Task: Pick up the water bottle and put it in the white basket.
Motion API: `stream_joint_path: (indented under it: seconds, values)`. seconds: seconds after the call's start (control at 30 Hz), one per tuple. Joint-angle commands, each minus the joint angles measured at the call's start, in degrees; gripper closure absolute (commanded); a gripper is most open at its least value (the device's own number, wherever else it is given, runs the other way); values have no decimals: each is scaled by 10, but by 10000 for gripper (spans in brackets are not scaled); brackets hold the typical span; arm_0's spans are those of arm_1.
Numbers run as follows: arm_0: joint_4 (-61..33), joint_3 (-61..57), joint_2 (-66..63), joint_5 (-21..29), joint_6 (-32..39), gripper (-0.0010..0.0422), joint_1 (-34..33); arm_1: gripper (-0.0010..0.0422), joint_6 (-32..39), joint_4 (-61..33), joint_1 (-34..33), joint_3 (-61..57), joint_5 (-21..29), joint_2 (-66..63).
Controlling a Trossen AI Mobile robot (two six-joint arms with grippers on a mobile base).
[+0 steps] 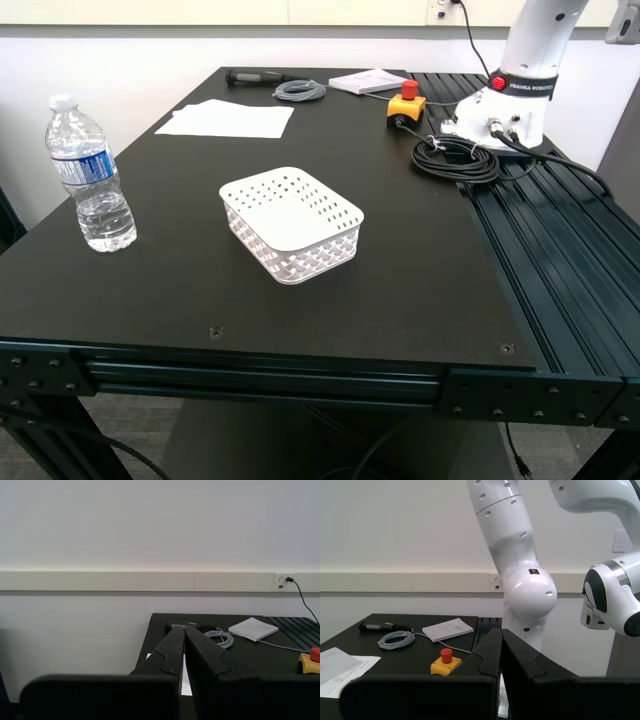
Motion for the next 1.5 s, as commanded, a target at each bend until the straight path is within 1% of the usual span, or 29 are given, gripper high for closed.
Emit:
stream_joint_path:
  seconds: [0.03, 0.1, 0.13, 0.23, 0.4, 0.43, 0.53, 0.57, 0.6, 0.67, 0.73, 0.8, 0.83, 0.93, 1.03, 1.1, 1.17, 1.27, 1.33, 1.4, 1.43, 1.5]
  values:
    - [2, 1, 0, 0, 0, 412, 0, 413, 0, 1, 0, 1, -2, 0]
    - [2, 1, 0, 0, 0, 412, 0, 413, 1, -28, 0, 2, -2, 0]
    - [2, 1, 0, 0, 0, 412, 0, 413, 1, -61, 0, 8, -2, 0]
    - [2, 1, 0, 0, 0, 412, 0, 413, 20, -208, 0, 39, -12, 3]
    - [2, 1, 0, 0, 0, 412, 0, 413, 20, -392, 0, 112, -13, 7]
    - [2, 1, 0, 0, 0, 412, 0, 413, 20, -421, 0, 127, -23, 7]
    - [2, 1, 0, 0, 0, 412, 0, 413, 37, -491, 0, 165, -104, 20]
    - [2, 1, 0, 0, 0, 412, 0, 413, 44, -517, 1, 176, -115, 30]
    - [2, 1, 0, 0, 0, 412, 0, 413, 48, -545, 1, 186, -108, 41]
    - [2, 1, 0, 0, 0, 412, 0, 412, 44, -588, 1, 198, -57, 69]
    - [1, 1, 0, 0, 0, 412, 0, 412, 28, -606, 0, 198, 9, 108]
    - [1, 1, 0, 0, 0, 412, 0, 413, 19, -621, 0, 198, 45, 140]
    - [1, 1, 0, 0, 0, 412, 0, 413, 19, -628, 0, 198, 54, 151]
    - [1, 1, 0, 0, 0, 412, 0, 412, 26, -654, 0, 198, 55, 172]
    - [1, 1, 0, 0, 0, 412, 0, 411, 35, -647, 0, 198, 55, 176]
    - [1, 1, 0, 0, 0, 412, 0, 395, 36, -643, 0, 198, 56, 173]
    - [1, 1, 0, 0, 0, 412, 0, 365, 36, -642, 0, 200, 56, 173]
    - [1, 1, 0, 0, 0, 412, 0, 294, 26, -643, 0, 202, 72, 173]
    - [1, 1, 0, 0, 0, 412, 0, 235, 24, -643, 0, 201, 71, 173]
    - [1, 1, 0, 0, 0, 412, 0, 190, 23, -643, 0, 201, 69, 173]
    - [1, 1, 0, 0, 0, 412, 0, 176, 21, -642, -1, 201, 70, 173]
    - [1, 1, 0, 0, 0, 412, 0, 173, 14, -638, -1, 203, 87, 173]
